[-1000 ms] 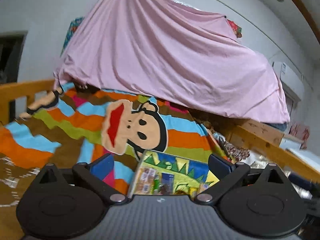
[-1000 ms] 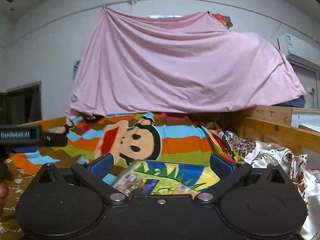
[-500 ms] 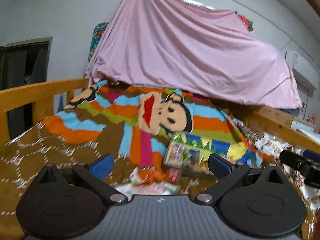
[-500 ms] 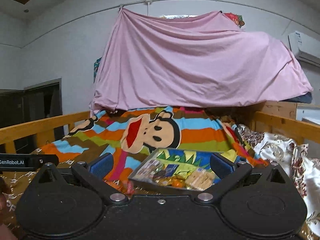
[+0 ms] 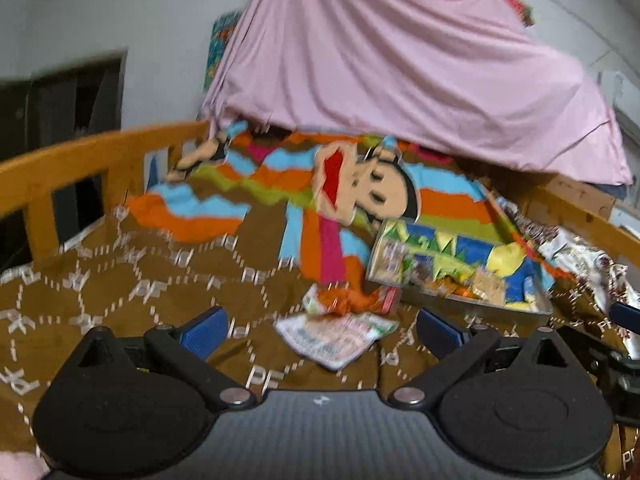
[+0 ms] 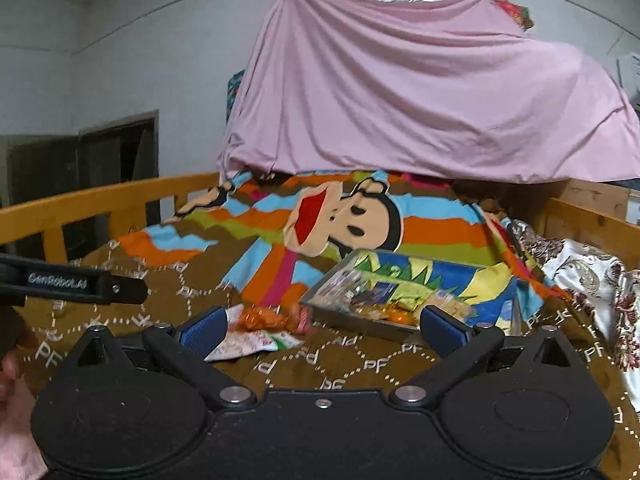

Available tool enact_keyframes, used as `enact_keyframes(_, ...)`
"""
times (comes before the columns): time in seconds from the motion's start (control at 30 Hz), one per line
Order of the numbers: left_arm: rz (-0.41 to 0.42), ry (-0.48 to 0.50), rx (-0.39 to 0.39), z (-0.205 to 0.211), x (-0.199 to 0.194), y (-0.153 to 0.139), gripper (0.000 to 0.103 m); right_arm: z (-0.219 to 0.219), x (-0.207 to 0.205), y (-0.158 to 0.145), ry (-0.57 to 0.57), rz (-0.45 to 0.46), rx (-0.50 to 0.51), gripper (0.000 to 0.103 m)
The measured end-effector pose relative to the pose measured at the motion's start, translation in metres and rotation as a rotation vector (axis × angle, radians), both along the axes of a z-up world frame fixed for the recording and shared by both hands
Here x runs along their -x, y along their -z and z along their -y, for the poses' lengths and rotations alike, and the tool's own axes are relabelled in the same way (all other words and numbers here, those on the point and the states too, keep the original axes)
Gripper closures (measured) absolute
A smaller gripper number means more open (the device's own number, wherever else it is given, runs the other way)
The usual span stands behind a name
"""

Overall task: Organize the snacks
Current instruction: 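Move the left tool to the white bean packet while the right tool approaches the orange packet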

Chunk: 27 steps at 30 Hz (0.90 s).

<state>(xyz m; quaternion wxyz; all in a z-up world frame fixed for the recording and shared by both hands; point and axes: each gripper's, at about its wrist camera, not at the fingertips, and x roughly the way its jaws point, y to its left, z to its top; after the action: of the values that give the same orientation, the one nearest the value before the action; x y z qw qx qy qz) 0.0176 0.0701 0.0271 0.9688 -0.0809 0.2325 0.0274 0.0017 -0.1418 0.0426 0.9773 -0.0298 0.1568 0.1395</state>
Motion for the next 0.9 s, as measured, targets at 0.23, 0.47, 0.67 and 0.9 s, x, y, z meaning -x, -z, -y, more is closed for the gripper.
enact_keyframes(0.23,-0.120,-0.019,0.097,-0.019,-0.017,0.015,0.001,-0.010,-0.008,0.012,-0.017,-0.048,0.047,0.001)
enact_keyframes(0.47,-0.251,-0.004,0.183,-0.029,-0.039,0.028,0.001,-0.014,-0.022,0.020,-0.007,-0.105,0.096,0.001)
enact_keyframes(0.67,-0.261,0.068,0.123,-0.025,-0.060,0.024,0.001,-0.018,-0.062,0.027,-0.076,-0.202,0.176,0.001)
enact_keyframes(0.9,-0.266,0.130,0.030,-0.022,-0.101,0.029,0.001,-0.027,-0.105,0.044,-0.132,-0.129,0.298,0.001)
